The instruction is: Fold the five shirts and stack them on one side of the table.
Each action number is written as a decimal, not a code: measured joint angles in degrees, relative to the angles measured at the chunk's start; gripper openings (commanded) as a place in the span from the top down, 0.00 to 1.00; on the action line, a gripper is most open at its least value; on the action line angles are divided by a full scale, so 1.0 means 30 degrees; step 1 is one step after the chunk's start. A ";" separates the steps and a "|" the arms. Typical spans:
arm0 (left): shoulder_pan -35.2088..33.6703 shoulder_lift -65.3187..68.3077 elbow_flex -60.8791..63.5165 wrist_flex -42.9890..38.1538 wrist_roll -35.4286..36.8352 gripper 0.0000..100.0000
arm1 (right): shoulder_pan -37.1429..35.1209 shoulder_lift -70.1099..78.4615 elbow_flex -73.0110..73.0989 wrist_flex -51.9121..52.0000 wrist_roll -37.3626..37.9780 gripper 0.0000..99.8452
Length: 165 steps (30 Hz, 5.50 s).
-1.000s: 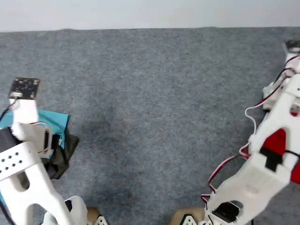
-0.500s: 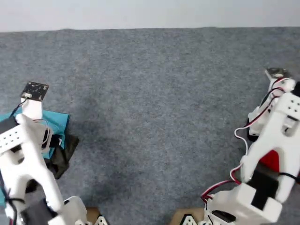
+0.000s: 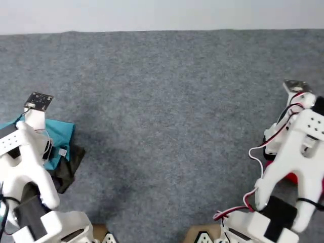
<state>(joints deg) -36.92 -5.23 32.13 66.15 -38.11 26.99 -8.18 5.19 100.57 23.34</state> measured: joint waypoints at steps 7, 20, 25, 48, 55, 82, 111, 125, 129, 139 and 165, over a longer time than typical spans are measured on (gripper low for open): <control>0.0938 -0.1758 -0.2344 0.3106 -0.0059 1.00 | -0.0029 -0.0264 0.0000 0.0000 -0.0117 0.99; 0.7004 -0.9114 -1.0725 0.3487 0.6828 1.00 | -0.0029 -0.0264 0.0059 0.0000 -0.1055 0.99; 0.8615 -0.9993 -1.3744 0.1377 0.9143 1.00 | -0.0029 -0.0264 0.0674 0.0000 -0.1055 0.99; 1.6908 -1.0432 -1.4271 0.1758 0.9055 1.00 | -0.0440 -0.0264 0.0938 0.0000 -0.1055 0.99; 1.2308 -1.0403 -0.6359 0.2168 0.8996 1.00 | -0.3165 -0.0264 0.0938 0.0000 -0.1055 0.99; -0.0557 -1.0403 0.2960 -0.1260 0.4513 0.77 | -1.5560 0.1026 -0.1084 -0.3282 -0.2110 0.78; -0.3048 -1.0403 0.4073 -0.1231 0.4513 0.77 | -2.0513 1.5443 -0.9524 -0.0029 -0.3722 0.86; -0.3048 -1.0403 0.4073 -0.1231 0.4513 0.78 | -1.9106 1.5619 -1.4593 -0.0029 -0.1055 0.99; -0.3048 -1.0403 0.4073 -0.1231 0.4513 0.78 | -1.8344 1.4476 -1.7260 -0.0029 -0.0059 0.99; -0.3048 -1.0403 0.4073 -0.1201 0.4513 0.78 | -1.5912 1.3744 -2.8249 -0.0322 0.2051 0.99; -0.3048 -1.0403 0.4982 0.0088 0.4513 0.78 | -2.0132 1.1780 -2.9099 0.0029 0.3194 0.99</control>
<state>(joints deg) -46.07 -36.44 47.08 66.42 -24.57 -33.41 27.16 -82.11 100.66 32.92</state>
